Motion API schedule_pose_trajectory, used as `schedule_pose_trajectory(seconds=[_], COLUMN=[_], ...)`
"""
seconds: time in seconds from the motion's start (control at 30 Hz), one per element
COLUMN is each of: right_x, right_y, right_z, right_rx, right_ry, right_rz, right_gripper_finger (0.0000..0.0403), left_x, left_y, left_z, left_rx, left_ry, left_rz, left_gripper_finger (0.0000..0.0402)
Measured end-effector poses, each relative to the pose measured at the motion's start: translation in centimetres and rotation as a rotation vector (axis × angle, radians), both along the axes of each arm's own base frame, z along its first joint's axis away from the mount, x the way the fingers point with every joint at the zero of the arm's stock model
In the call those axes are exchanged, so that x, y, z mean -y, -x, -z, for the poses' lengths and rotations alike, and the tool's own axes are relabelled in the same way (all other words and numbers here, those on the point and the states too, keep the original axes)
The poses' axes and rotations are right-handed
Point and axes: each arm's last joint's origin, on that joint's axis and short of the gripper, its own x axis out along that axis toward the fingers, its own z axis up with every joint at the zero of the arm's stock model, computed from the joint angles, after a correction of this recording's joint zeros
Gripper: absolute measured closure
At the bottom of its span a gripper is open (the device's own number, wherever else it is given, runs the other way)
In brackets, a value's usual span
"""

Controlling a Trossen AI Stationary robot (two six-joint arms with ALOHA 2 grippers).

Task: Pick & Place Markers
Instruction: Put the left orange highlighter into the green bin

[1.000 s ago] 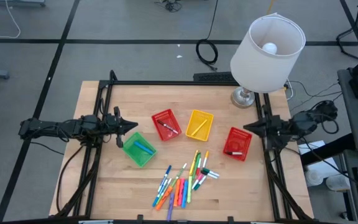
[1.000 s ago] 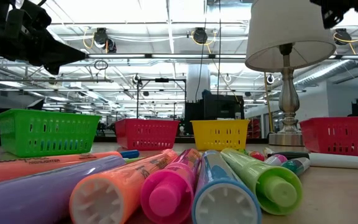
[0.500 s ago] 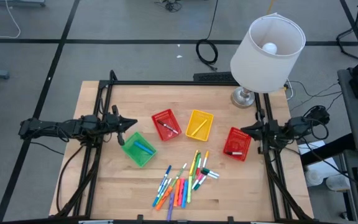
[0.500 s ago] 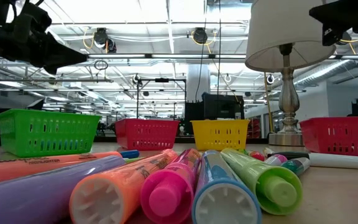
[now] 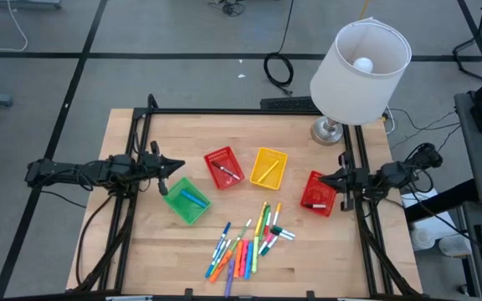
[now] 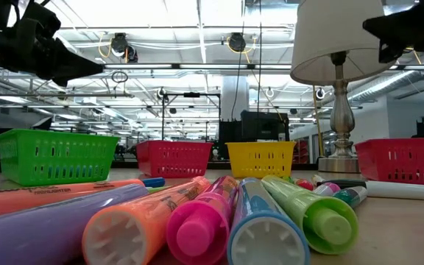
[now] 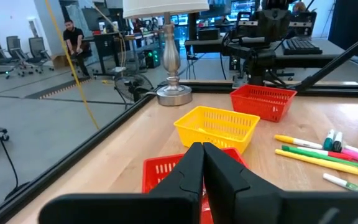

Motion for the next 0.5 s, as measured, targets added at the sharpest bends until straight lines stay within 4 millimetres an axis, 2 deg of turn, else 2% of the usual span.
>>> schedule_pose_trajectory(seconds=[0.13,0.5], right_x=[-0.1,0.2], right_y=[-0.2,-0.5], right_z=[0.8,1.6], right_rx=[-0.024,-0.061], right_ry=[0.026,0.048], right_rz=[0.007,0.055], right_gripper_finger=[0.0403,0.0403], left_x=[-0.1,-0.1], left_y=[0.0,0.1], left_z=[0.0,0.3], left_rx=[0.0,-0.024], left_ry=[-0.002,0.016], left_rz=[-0.033,-0.041], left_gripper_finger=[0.0382,0.0382])
